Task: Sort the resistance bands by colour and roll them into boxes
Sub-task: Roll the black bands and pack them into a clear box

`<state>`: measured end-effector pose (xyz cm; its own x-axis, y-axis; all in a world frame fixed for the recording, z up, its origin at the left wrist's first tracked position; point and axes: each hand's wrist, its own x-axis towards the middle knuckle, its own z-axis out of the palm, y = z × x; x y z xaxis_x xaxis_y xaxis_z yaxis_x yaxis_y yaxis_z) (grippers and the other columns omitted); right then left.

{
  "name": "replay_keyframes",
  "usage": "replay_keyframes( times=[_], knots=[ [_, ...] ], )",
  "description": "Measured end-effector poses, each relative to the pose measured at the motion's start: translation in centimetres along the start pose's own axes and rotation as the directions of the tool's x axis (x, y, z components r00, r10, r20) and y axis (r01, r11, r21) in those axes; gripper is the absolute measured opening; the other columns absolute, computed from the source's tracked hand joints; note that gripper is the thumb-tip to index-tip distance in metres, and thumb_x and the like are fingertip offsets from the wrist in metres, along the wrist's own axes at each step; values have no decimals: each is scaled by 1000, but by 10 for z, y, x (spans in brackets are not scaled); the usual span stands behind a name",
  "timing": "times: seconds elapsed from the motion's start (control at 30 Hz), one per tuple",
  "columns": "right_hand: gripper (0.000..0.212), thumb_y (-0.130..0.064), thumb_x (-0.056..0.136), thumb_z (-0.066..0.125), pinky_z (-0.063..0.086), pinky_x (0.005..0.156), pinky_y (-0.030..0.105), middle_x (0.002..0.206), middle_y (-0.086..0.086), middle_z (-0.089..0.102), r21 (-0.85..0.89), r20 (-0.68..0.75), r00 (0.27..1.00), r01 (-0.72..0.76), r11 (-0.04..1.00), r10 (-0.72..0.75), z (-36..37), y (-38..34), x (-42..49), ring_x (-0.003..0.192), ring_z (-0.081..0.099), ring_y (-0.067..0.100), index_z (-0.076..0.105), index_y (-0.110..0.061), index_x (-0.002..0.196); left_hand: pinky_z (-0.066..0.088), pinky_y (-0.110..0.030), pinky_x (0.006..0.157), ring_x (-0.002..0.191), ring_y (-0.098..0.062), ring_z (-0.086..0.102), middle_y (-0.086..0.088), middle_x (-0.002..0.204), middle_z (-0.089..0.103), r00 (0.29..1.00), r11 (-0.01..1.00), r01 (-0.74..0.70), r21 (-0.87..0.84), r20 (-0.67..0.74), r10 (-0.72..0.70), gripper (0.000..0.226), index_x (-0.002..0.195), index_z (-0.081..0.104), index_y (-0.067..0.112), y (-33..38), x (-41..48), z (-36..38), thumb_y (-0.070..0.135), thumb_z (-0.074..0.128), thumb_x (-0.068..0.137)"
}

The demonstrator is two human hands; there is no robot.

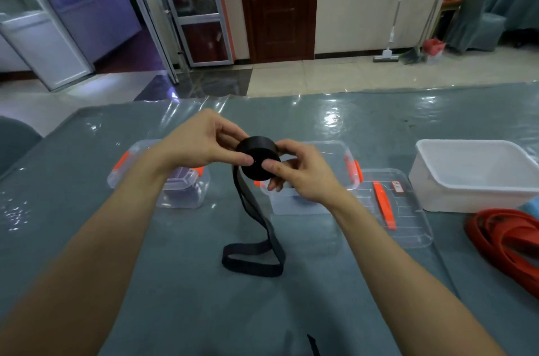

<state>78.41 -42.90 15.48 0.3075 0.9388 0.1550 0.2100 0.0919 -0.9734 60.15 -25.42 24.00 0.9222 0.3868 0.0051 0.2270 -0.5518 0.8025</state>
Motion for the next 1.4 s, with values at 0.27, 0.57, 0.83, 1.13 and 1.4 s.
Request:
replay_keyframes(
  times=[0.27, 0.57, 0.83, 1.13, 1.4],
  knots=[
    [30, -23, 87, 90, 54, 56, 24, 76, -12, 77, -169, 81, 997, 2, 986, 12, 19, -29, 27, 58, 73, 15, 75, -16, 112, 65, -30, 91, 92, -7, 82, 10, 94, 85, 997, 971, 36, 236, 52, -50, 27, 107, 86, 26, 7, -16, -31, 22, 96, 82],
    [33, -21, 93, 85, 61, 69, 37, 100, 3, 78, 26, -1, 999, 34, 999, -34, 38, -23, 37, 69, 77, 29, 72, -14, 123, 61, -33, 102, 103, -17, 82, -1, 104, 85, 986, 985, 19, -171, -162, -47, 38, 114, 84, 21, -48, -36, -25, 12, 95, 78],
    [28, -21, 98, 80, 64, 69, 42, 84, 0, 79, -99, -69, 995, 62, 993, -69, 53, -18, 39, 66, 77, 27, 71, -11, 123, 64, -31, 97, 100, -14, 82, 3, 101, 85, 992, 997, -7, -77, -123, -3, 37, 109, 85, 28, -55, -31, -41, 29, 98, 74],
    [40, -19, 100, 77, 66, 84, 50, 130, 14, 72, 165, 24, 999, -29, 986, 26, 51, -18, 44, 88, 80, 44, 64, -6, 135, 62, -21, 91, 101, -16, 82, 0, 103, 85, 989, 974, -73, -217, -143, 42, 38, 104, 87, 36, -67, -26, -51, 26, 97, 68],
    [35, -30, 90, 87, 55, 52, 26, 92, -9, 78, -312, -22, 1000, -14, 950, 7, 57, -21, 64, 58, 75, 24, 71, -20, 120, 65, -33, 93, 92, -9, 82, 8, 93, 85, 1000, 989, 1, 148, 22, -4, 36, 106, 86, 27, -55, -2, -66, 23, 101, 73]
  ],
)
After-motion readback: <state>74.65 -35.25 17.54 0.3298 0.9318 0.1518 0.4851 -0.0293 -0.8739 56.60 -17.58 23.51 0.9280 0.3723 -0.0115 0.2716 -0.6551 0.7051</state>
